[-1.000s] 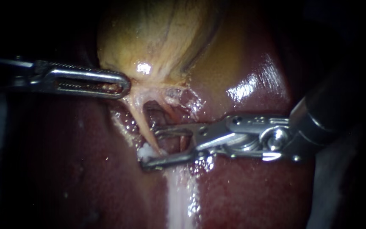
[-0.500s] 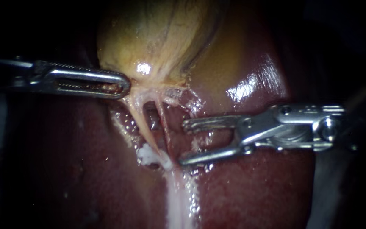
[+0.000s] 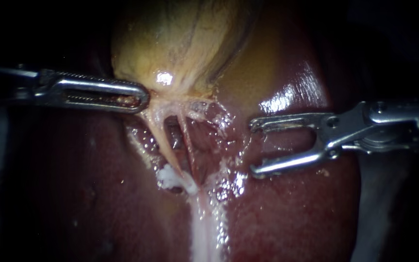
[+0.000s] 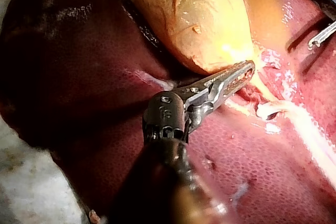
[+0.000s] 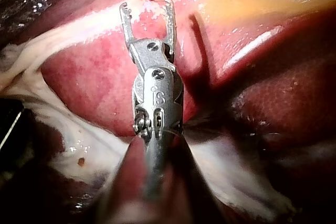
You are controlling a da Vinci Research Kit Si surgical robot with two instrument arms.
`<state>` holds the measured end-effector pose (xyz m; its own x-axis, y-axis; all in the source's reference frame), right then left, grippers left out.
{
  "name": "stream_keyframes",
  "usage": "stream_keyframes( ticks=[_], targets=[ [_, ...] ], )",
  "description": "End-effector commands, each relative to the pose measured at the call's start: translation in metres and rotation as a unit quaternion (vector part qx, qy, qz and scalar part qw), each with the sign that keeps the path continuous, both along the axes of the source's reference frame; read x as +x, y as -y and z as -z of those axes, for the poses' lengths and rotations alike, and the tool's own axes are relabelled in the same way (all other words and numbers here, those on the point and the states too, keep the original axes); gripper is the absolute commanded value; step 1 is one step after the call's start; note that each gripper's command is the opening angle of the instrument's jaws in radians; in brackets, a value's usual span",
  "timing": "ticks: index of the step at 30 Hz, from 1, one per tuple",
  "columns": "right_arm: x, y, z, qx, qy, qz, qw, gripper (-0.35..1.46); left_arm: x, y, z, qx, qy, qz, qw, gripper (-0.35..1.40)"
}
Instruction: Going back second clip left tube
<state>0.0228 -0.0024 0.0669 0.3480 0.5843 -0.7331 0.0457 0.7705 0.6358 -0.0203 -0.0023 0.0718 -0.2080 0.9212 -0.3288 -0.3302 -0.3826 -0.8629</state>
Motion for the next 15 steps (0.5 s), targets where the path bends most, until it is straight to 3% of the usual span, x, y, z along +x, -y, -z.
stream_keyframes(
  ticks=[1,15],
  targets=[
    [0.0000,0.0001,0.0001,0.000,0.000,0.001,1.0000,0.49,-0.0002,0.0001,-0.0002,-0.001,-0.001,0.001,1.0000,-0.35],
    [-0.0005,0.0002,0.0001,0.000,-0.001,0.002,1.0000,0.49,-0.0036,0.0002,-0.0040,-0.006,-0.002,0.001,1.0000,-0.35]
  ],
)
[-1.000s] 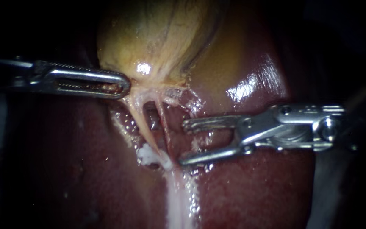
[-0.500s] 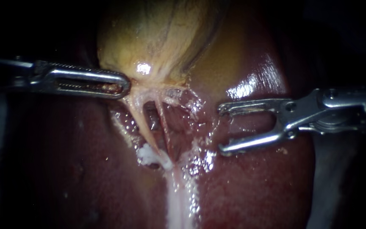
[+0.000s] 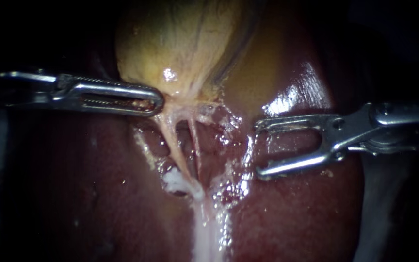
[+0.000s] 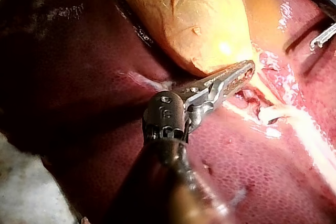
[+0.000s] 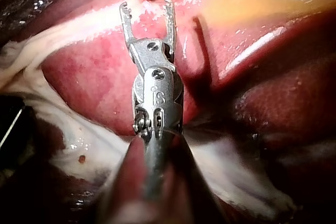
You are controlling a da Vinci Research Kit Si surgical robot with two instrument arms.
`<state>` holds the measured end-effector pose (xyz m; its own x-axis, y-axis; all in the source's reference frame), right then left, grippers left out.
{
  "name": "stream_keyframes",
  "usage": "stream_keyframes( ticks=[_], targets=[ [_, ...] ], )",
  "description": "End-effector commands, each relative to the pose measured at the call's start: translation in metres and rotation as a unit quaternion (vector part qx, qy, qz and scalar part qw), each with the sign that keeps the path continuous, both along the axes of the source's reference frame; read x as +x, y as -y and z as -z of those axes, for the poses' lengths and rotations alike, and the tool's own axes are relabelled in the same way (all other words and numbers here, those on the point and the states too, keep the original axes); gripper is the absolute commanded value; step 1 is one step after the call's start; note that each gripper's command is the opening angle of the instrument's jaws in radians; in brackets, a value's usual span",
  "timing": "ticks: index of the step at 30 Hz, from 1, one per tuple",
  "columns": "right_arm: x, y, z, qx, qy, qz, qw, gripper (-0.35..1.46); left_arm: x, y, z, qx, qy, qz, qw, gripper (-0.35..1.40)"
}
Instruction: Going back second clip left tube
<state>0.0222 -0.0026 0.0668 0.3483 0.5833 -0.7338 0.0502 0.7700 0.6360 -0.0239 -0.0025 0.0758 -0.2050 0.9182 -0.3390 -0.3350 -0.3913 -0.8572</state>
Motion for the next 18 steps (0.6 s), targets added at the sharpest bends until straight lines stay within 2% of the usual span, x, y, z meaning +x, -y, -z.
stream_keyframes(
  ticks=[1,9,18],
  targets=[
    [0.0000,0.0000,0.0000,0.000,0.000,0.000,1.0000,0.49,-0.0003,0.0000,-0.0003,0.000,0.000,-0.002,1.0000,-0.35],
    [-0.0001,0.0002,0.0003,0.000,0.000,0.001,1.0000,0.49,-0.0020,0.0003,-0.0020,-0.003,0.003,-0.008,1.0000,-0.35],
    [-0.0002,0.0002,0.0002,0.000,-0.002,0.000,1.0000,0.50,-0.0022,0.0003,-0.0022,-0.004,0.002,-0.008,1.0000,-0.35]
  ],
)
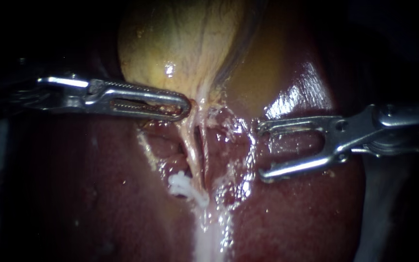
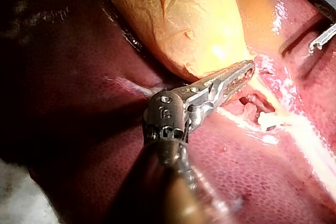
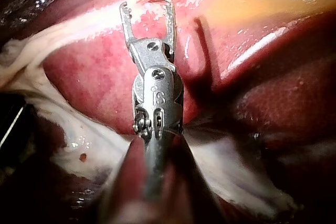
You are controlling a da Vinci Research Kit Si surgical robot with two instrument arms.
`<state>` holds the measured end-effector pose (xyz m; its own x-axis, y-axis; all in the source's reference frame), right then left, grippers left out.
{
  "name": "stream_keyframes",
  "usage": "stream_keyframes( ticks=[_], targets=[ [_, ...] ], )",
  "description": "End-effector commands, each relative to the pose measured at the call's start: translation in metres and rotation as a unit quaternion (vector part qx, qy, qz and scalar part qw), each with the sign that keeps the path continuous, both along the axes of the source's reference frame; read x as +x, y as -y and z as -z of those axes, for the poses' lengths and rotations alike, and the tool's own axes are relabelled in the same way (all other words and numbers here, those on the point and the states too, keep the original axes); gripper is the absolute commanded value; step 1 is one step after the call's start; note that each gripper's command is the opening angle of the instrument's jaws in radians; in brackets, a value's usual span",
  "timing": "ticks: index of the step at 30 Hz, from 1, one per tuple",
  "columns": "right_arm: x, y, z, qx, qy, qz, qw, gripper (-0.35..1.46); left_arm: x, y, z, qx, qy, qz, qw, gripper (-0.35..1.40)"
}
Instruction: Going back second clip left tube
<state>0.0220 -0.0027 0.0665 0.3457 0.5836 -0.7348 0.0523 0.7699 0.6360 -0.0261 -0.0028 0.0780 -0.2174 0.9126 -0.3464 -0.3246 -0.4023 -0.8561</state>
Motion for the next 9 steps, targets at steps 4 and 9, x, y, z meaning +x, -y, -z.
stream_keyframes(
  ticks=[4,9],
  targets=[
    [0.0001,0.0000,-0.0001,0.000,-0.001,-0.001,1.0000,0.50,0.0000,0.0000,0.0000,0.000,0.000,0.000,1.0000,-0.35],
    [0.0000,0.0000,0.0000,0.000,-0.001,-0.001,1.0000,0.50,0.0001,0.0000,0.0000,0.000,0.000,0.000,1.0000,-0.35]
  ],
)
